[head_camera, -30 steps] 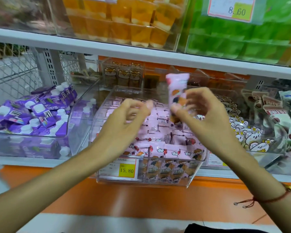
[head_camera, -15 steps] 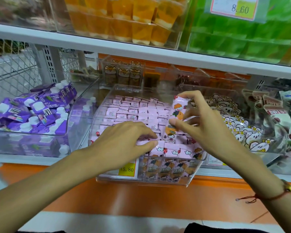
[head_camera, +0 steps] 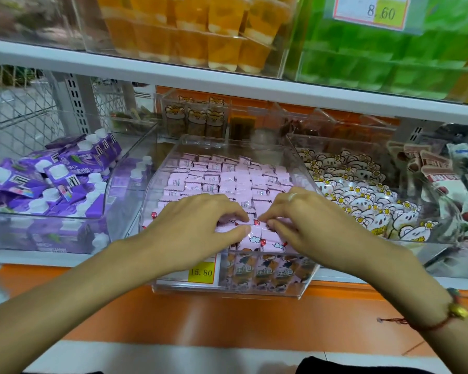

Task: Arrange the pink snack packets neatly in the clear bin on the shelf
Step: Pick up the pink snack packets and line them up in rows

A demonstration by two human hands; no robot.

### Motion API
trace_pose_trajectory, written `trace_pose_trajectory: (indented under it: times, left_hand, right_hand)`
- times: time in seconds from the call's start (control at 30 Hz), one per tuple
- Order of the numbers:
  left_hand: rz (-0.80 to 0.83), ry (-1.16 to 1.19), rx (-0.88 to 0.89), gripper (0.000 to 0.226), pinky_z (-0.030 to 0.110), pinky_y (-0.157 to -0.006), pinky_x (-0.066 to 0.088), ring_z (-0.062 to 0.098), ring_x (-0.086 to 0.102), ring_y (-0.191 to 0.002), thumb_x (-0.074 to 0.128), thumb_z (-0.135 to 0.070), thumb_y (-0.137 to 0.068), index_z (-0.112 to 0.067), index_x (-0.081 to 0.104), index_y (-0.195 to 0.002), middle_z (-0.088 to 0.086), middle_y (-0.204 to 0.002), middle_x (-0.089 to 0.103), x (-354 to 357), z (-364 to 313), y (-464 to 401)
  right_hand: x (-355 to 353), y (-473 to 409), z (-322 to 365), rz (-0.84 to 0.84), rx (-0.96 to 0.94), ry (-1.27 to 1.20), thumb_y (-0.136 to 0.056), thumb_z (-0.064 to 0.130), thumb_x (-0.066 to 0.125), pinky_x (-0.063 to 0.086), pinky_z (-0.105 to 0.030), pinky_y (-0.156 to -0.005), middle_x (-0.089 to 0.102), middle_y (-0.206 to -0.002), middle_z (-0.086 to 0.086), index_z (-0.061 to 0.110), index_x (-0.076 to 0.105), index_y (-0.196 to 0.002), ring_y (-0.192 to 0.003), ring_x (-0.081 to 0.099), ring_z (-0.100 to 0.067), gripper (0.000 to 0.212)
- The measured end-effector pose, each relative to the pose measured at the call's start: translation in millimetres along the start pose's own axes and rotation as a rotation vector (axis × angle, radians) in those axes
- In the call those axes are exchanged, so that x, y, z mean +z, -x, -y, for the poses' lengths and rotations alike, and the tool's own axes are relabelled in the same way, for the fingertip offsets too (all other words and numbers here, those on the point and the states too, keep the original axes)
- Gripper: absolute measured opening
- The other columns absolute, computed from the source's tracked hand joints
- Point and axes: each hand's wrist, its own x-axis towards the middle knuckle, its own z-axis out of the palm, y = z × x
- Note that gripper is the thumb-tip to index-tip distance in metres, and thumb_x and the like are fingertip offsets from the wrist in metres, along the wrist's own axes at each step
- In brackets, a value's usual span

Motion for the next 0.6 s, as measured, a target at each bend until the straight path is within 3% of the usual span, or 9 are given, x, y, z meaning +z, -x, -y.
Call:
trace_pose_trajectory:
  times: [0.1, 0.27, 0.37, 0.5, 0.6]
  left_hand:
    - [-0.021, 0.001, 0.005, 0.034, 0.025, -0.071, 0.039, -0.002, 0.050, -0.093, 0.042, -0.061, -0.087, -0.044, 0.058, -0.112, -0.023, -0.102, 0.057, 0.9, 0.5, 0.4]
    - [-0.143, -0.021, 0.104, 0.021, 0.019, -0.068, 0.038, -0.003, 0.045, -0.100, 0.050, -0.046, -0.089, -0.040, 0.055, -0.108, -0.024, -0.109, 0.053, 3.6, -5.2, -2.7]
    - [-0.123, -0.006, 0.178, 0.024, 0.021, -0.076, 0.042, -0.003, 0.045, -0.106, 0.046, -0.042, -0.094, -0.039, 0.056, -0.114, -0.025, -0.117, 0.052, 6.8, -12.0, -5.8]
    - [-0.040, -0.037, 0.191, 0.033, 0.029, -0.082, 0.046, -0.002, 0.047, -0.104, 0.034, -0.048, -0.095, -0.039, 0.058, -0.117, -0.026, -0.115, 0.056, 12.7, -16.8, -11.7]
    - [-0.040, -0.002, 0.152, 0.030, 0.031, -0.078, 0.046, -0.001, 0.049, -0.098, 0.037, -0.051, -0.093, -0.041, 0.061, -0.110, -0.024, -0.106, 0.058, 12.3, -14.9, -15.0]
  right_hand:
    - [-4.9, 0.9, -5.3, -0.009, 0.007, -0.031, -0.096, 0.029, 0.049, 0.042, -0.032, -0.083, 0.065, -0.107, 0.011, 0.029, 0.063, -0.119, -0.102, 0.049, -0.013, 0.028]
    - [-27.0, 6.3, -29.6, -0.353, 0.197, -0.145, -0.086, 0.021, 0.067, 0.035, -0.012, -0.061, 0.065, -0.084, 0.010, 0.025, 0.070, -0.105, -0.068, 0.054, -0.002, 0.020]
    - [-22.3, 9.5, -25.8, -0.236, 0.182, -0.121, -0.083, 0.032, 0.070, 0.039, -0.020, -0.060, 0.062, -0.077, 0.011, 0.026, 0.072, -0.096, -0.067, 0.053, -0.003, 0.015]
    - [-5.3, 10.4, -16.0, -0.048, 0.096, 0.079, -0.090, 0.045, 0.053, 0.032, -0.029, -0.074, 0.057, -0.099, 0.008, 0.033, 0.066, -0.112, -0.098, 0.046, -0.014, 0.028]
    - [-3.4, 9.2, -15.0, -0.047, 0.074, 0.122, -0.090, 0.042, 0.054, 0.025, -0.031, -0.074, 0.057, -0.101, 0.008, 0.034, 0.068, -0.105, -0.101, 0.044, -0.017, 0.022]
